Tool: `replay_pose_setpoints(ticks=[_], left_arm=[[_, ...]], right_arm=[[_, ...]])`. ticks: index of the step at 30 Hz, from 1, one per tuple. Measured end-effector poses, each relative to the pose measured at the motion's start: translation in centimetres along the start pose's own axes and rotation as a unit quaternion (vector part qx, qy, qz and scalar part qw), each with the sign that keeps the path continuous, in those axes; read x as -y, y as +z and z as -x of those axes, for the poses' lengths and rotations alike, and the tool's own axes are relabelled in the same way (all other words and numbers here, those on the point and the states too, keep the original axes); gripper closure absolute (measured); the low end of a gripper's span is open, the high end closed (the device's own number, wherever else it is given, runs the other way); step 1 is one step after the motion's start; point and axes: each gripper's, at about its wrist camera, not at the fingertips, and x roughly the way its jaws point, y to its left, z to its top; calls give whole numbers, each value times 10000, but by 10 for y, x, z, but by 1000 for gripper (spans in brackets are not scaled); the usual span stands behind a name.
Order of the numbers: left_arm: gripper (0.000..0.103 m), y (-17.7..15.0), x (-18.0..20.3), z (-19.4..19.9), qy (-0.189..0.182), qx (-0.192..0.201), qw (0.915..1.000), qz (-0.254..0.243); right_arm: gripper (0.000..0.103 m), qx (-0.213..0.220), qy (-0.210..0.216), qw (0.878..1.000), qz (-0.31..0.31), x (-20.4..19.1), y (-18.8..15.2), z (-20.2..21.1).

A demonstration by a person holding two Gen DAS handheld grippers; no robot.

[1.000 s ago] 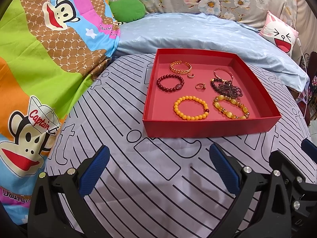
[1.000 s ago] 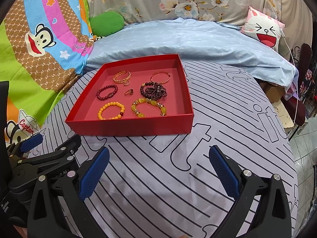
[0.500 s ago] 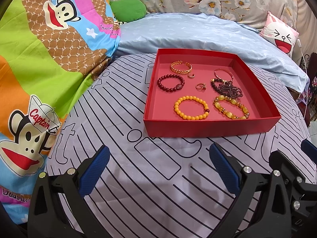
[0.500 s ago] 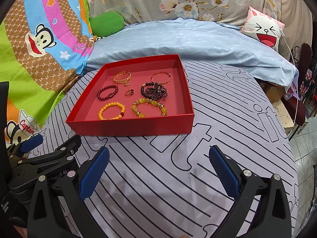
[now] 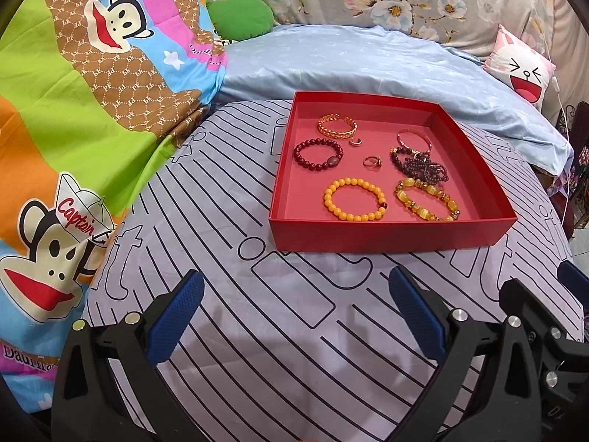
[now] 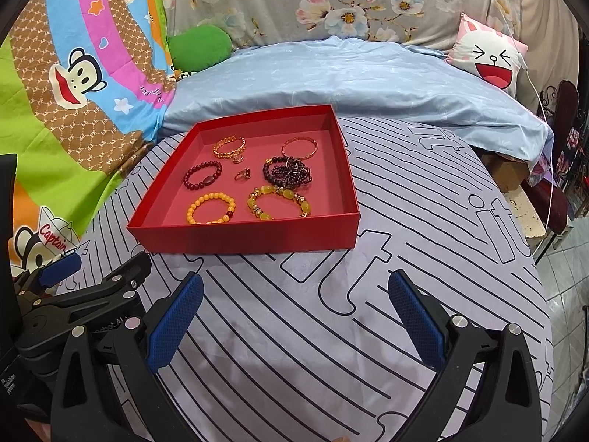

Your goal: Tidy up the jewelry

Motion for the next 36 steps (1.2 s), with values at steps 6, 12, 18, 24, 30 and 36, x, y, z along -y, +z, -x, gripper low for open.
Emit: replay_pose_setpoints(ticks=[6, 12, 18, 24, 30, 36], left_arm=[[7, 1, 3, -3, -104, -85, 9999, -81], [7, 1, 6, -7, -283, -39, 9995, -163], [7, 1, 8, -8, 16, -26, 9998, -209], [7, -1, 5, -5, 99, 19, 9999, -103], [7, -2, 4, -3, 99, 10, 9999, -76], [7, -1, 3, -3, 94, 10, 9999, -76]], right_arm=[[6, -4, 8, 10000, -7, 0, 0, 0], [6, -2, 17, 10000, -28, 3, 1, 0], [6, -31, 3, 10000, -26, 3, 0, -3], [6, -26, -5, 10000, -15, 1, -1, -2], [6, -7, -7, 10000, 11, -1, -1, -2], [6, -2, -5, 10000, 9, -1, -1, -1]])
